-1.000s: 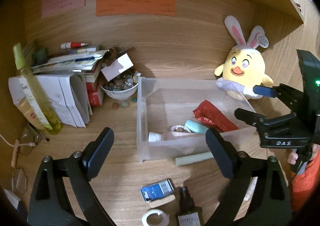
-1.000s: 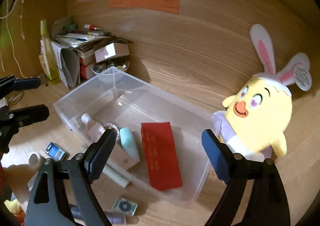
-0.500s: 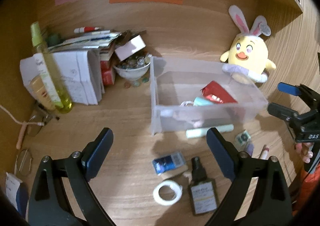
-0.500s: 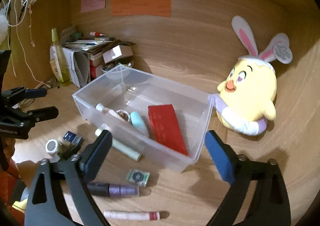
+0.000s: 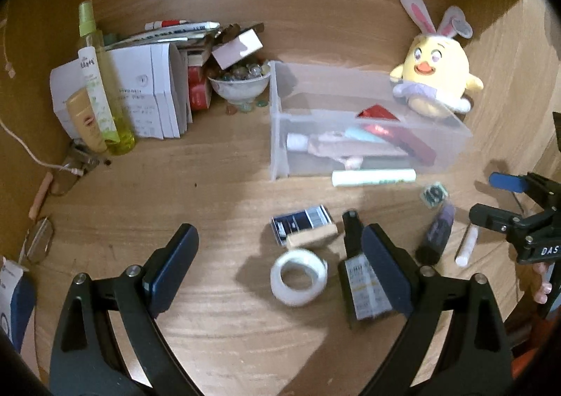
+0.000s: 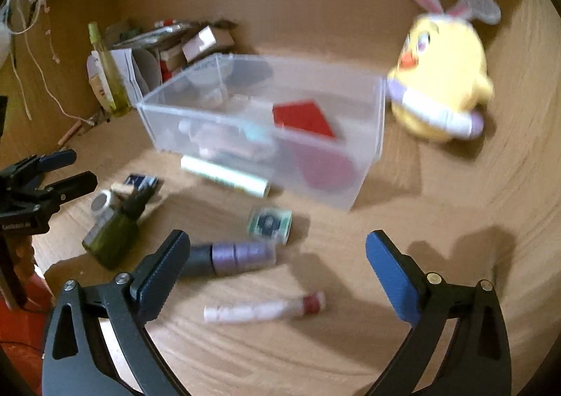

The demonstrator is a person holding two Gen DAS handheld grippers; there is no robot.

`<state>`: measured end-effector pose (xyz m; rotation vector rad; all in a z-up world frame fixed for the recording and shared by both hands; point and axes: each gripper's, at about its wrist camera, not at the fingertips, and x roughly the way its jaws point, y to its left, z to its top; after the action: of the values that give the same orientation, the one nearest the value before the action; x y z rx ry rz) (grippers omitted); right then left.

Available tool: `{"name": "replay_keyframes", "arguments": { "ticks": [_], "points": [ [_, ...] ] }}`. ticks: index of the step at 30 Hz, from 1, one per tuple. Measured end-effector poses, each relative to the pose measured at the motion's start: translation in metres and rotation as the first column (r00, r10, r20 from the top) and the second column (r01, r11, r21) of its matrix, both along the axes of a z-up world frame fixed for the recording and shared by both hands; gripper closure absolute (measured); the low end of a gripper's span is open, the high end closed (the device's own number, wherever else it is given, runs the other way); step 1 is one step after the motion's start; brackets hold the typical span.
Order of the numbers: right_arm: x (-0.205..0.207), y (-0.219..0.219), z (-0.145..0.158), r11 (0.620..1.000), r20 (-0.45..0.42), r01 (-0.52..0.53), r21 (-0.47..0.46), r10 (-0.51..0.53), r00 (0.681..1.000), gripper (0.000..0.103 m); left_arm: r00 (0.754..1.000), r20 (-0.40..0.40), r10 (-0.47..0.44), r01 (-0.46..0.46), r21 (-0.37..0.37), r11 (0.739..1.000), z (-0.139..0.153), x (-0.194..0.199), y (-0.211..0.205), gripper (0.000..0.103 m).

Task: Organize objects
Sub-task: 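Move the right gripper to the red-capped white tube while the left approaches the tape roll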

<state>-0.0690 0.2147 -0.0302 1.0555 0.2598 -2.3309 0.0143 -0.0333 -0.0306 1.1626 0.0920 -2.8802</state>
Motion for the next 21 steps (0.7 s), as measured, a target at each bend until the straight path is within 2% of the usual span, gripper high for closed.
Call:
{"name": "replay_keyframes", "arguments": {
  "ticks": [4,7,15,19,21],
  "points": [
    [0.003,0.006,-0.017,0.998,0.044,0.057,0.012,-0.058,0.997,0.003,0.999,0.035,-0.021,0.021,-0.003,1.000,-0.009,0.006,0.004,0.008],
    [0.006,0.010,-0.024,0.996,0.057,0.093,0.020,-0.094,0.994,0.003,0.999,0.050,-0.001,0.001,0.001,1.000,-0.013,0.010,0.000,0.008],
    [0.015,0.011,-0.032,0.995,0.094,0.098,0.007,-0.098,0.991,0.005,0.996,0.064,0.060,-0.063,0.059,0.996,-0.017,0.018,-0.021,0.009],
    [0.015,0.011,-0.034,0.995,0.116,0.098,-0.001,-0.097,0.988,0.019,0.996,0.086,0.033,-0.038,0.061,0.997,-0.022,0.016,-0.015,0.018],
    [0.015,0.013,-0.036,0.994,0.128,0.110,-0.015,-0.107,0.986,0.023,0.995,0.097,0.024,-0.030,0.056,0.998,-0.024,0.014,-0.012,0.021]
  ]
}}
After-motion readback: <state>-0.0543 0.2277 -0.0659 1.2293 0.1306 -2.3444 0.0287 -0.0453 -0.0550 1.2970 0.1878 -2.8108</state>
